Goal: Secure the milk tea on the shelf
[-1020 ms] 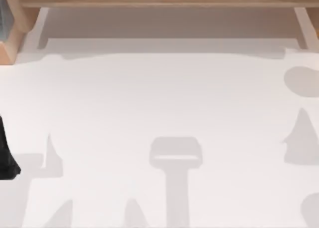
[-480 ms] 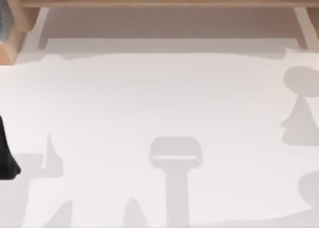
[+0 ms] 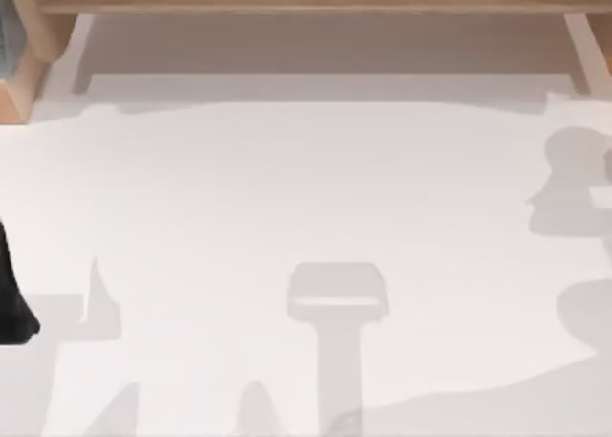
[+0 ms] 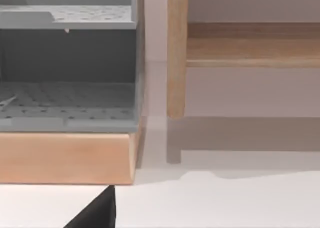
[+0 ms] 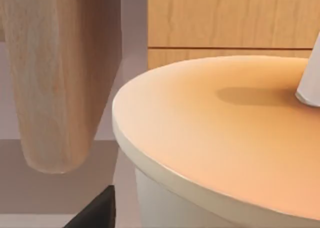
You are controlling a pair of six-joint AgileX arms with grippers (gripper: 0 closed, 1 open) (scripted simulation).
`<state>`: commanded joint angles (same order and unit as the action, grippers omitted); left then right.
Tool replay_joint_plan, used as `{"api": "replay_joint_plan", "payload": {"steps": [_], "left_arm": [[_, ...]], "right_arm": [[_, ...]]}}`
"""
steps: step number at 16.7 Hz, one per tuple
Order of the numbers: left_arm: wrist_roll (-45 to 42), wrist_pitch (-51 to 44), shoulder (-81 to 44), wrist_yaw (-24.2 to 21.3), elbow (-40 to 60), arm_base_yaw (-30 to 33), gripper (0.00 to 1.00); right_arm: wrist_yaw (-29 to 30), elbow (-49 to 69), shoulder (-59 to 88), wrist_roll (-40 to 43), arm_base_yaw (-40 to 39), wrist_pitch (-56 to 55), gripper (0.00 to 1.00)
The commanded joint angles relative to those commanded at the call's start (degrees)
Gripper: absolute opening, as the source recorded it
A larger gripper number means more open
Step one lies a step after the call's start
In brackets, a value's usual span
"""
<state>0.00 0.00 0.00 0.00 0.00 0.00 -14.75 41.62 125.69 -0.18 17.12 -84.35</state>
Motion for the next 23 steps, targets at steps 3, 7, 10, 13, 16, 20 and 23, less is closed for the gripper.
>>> {"api": "replay_joint_plan", "payload": {"steps": [3,7,10,13,16,20,23], "left_arm": [[0.00,0.00,0.00,0.00,0.00,0.00,1.00],[0.00,0.00,0.00,0.00,0.00,0.00,1.00],[0.00,0.00,0.00,0.00,0.00,0.00,1.00],[0.00,0.00,0.00,0.00,0.00,0.00,1.00],[0.00,0.00,0.00,0.00,0.00,0.00,1.00],[0.00,0.00,0.00,0.00,0.00,0.00,1.00],[0.00,0.00,0.00,0.00,0.00,0.00,1.00]], "right_arm": [[0.00,0.00,0.00,0.00,0.00,0.00,0.85],[0.00,0.00,0.00,0.00,0.00,0.00,0.55],[0.00,0.00,0.00,0.00,0.00,0.00,0.32],[0.00,0.00,0.00,0.00,0.00,0.00,0.10],[0.00,0.00,0.00,0.00,0.00,0.00,0.00],[0.00,0.00,0.00,0.00,0.00,0.00,0.00],[-0.03,-0.06,-0.04,-0.09,0.11,0.00,0.00]]}}
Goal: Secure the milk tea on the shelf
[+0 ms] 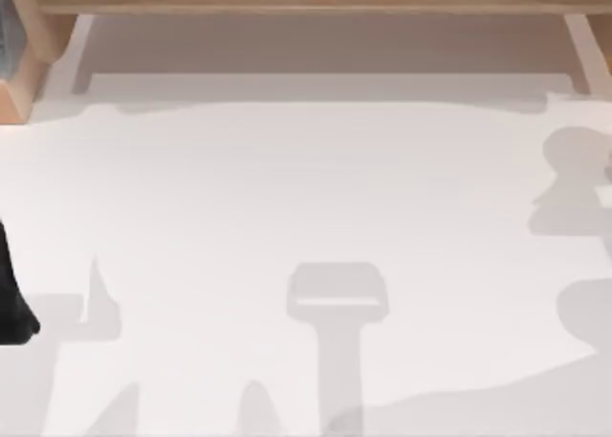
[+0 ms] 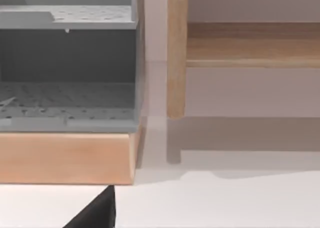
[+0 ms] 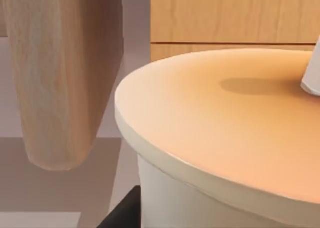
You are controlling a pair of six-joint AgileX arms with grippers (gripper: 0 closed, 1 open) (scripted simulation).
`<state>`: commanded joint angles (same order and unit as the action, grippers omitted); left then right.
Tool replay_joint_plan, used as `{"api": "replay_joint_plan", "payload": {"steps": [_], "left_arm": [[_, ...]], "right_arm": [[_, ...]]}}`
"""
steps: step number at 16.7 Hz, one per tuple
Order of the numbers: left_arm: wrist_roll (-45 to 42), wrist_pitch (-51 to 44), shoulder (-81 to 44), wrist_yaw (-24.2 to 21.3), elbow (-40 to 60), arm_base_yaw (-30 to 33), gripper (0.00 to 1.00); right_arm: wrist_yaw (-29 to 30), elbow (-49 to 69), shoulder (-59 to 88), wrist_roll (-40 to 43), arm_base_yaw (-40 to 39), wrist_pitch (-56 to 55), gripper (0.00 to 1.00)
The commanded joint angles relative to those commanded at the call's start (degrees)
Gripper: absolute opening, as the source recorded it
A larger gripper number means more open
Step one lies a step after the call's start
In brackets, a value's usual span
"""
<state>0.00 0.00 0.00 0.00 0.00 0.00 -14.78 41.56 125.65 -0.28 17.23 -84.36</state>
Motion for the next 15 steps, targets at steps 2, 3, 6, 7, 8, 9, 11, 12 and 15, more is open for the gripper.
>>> {"api": "replay_joint_plan", "payload": {"steps": [2,3,6,7,8,9,11,12,15], "left_arm": [[0.00,0.00,0.00,0.00,0.00,0.00,1.00],[0.00,0.00,0.00,0.00,0.00,0.00,1.00],[0.00,0.00,0.00,0.00,0.00,0.00,1.00],[0.00,0.00,0.00,0.00,0.00,0.00,1.00],[0.00,0.00,0.00,0.00,0.00,0.00,1.00],[0.00,0.00,0.00,0.00,0.00,0.00,1.00],[0.00,0.00,0.00,0.00,0.00,0.00,1.00],[0.00,0.00,0.00,0.00,0.00,0.00,1.00],[0.00,0.00,0.00,0.00,0.00,0.00,1.00]], "right_arm": [[0.00,-0.06,-0.58,-0.01,-0.01,0.52,0.00],[0.00,-0.09,-0.93,-0.01,-0.01,0.84,0.00],[-0.01,-0.17,-1.99,-0.02,-0.01,1.81,0.00],[-0.02,-0.20,-2.37,-0.02,-0.01,2.16,0.00],[-0.02,-0.20,-2.47,-0.02,-0.01,2.27,0.00],[-0.02,-0.20,-2.47,-0.02,-0.01,2.27,0.00],[-0.05,-0.09,-2.21,-0.11,-0.01,2.13,0.00],[0.08,0.36,-2.77,0.00,-0.15,1.98,0.00],[1.09,0.71,-6.61,0.85,-1.69,3.00,0.00]]}}
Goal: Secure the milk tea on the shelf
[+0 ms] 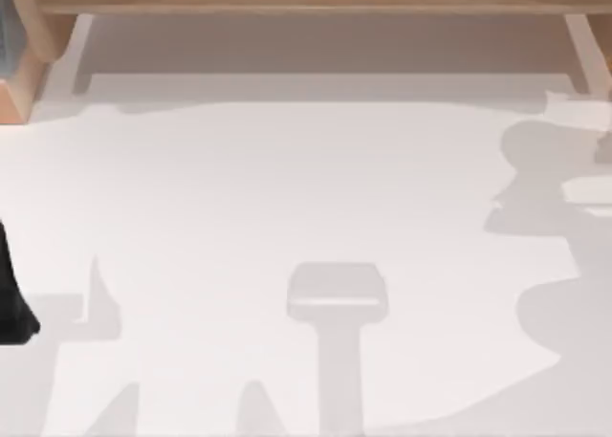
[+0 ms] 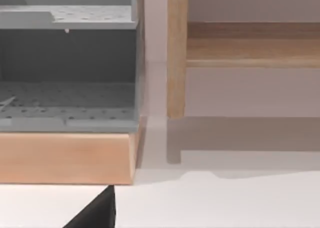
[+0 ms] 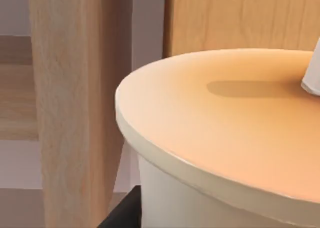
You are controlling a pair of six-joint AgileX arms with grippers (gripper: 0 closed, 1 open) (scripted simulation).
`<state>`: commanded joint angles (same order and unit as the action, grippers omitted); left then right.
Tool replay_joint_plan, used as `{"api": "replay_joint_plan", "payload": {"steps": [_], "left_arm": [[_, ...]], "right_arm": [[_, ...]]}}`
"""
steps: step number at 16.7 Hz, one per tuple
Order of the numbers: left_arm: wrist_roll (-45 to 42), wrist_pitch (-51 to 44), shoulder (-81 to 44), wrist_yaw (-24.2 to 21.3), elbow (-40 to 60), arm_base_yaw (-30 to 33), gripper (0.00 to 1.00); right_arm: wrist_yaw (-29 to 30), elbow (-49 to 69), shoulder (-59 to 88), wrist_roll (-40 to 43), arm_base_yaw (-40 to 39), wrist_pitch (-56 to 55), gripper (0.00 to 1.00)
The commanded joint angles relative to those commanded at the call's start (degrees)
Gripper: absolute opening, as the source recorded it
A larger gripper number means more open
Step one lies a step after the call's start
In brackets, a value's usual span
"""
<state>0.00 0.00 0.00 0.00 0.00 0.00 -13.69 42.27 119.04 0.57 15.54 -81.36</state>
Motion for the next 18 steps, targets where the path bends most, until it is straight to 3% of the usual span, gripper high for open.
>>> {"api": "replay_joint_plan", "payload": {"steps": [9,18], "left_arm": [[0.00,0.00,0.00,0.00,0.00,0.00,1.00],[0.00,0.00,0.00,0.00,0.00,0.00,1.00]], "right_arm": [[5.79,-0.88,-16.54,1.24,-12.21,14.63,0.00],[18.61,17.25,-19.47,-1.32,-24.73,38.52,0.00]]}}
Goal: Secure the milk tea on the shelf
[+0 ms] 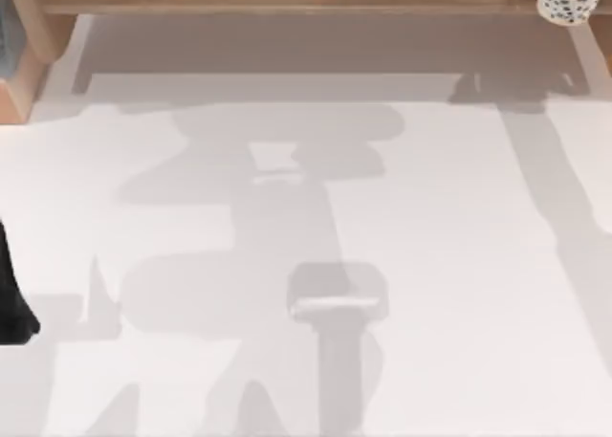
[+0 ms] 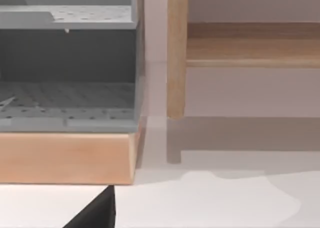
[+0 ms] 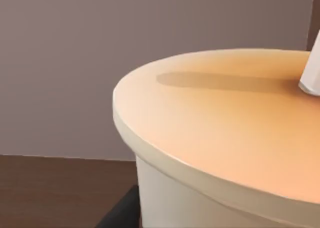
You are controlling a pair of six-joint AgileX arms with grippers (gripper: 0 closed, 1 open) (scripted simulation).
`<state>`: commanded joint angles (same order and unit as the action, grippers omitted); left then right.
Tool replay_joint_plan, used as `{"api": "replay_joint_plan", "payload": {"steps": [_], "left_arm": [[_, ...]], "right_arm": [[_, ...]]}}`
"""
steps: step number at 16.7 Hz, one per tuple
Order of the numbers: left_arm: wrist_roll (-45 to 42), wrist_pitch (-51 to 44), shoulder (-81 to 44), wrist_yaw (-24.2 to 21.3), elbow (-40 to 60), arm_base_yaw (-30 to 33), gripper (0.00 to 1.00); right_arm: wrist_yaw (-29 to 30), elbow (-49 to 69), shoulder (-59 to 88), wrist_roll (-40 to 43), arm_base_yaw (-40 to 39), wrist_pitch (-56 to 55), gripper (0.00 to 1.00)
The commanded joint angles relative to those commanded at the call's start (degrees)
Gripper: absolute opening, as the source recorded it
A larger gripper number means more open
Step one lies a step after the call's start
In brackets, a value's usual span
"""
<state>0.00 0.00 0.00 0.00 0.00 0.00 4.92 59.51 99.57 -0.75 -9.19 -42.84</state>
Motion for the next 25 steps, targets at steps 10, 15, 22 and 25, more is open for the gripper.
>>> {"api": "replay_joint_plan", "payload": {"steps": [10,15,22,25], "left_arm": [[0.00,0.00,0.00,0.00,0.00,0.00,1.00],[0.00,0.00,0.00,0.00,0.00,0.00,1.00],[0.00,0.00,0.00,0.00,0.00,0.00,1.00],[0.00,0.00,0.00,0.00,0.00,0.00,1.00]], "right_arm": [[9.81,14.32,4.40,0.35,-3.57,12.50,0.00],[9.75,13.52,4.46,0.17,-3.37,12.37,0.00],[9.09,18.46,12.19,0.04,-2.82,9.17,0.00],[8.79,20.22,14.25,0.37,-2.40,8.53,0.00]]}}
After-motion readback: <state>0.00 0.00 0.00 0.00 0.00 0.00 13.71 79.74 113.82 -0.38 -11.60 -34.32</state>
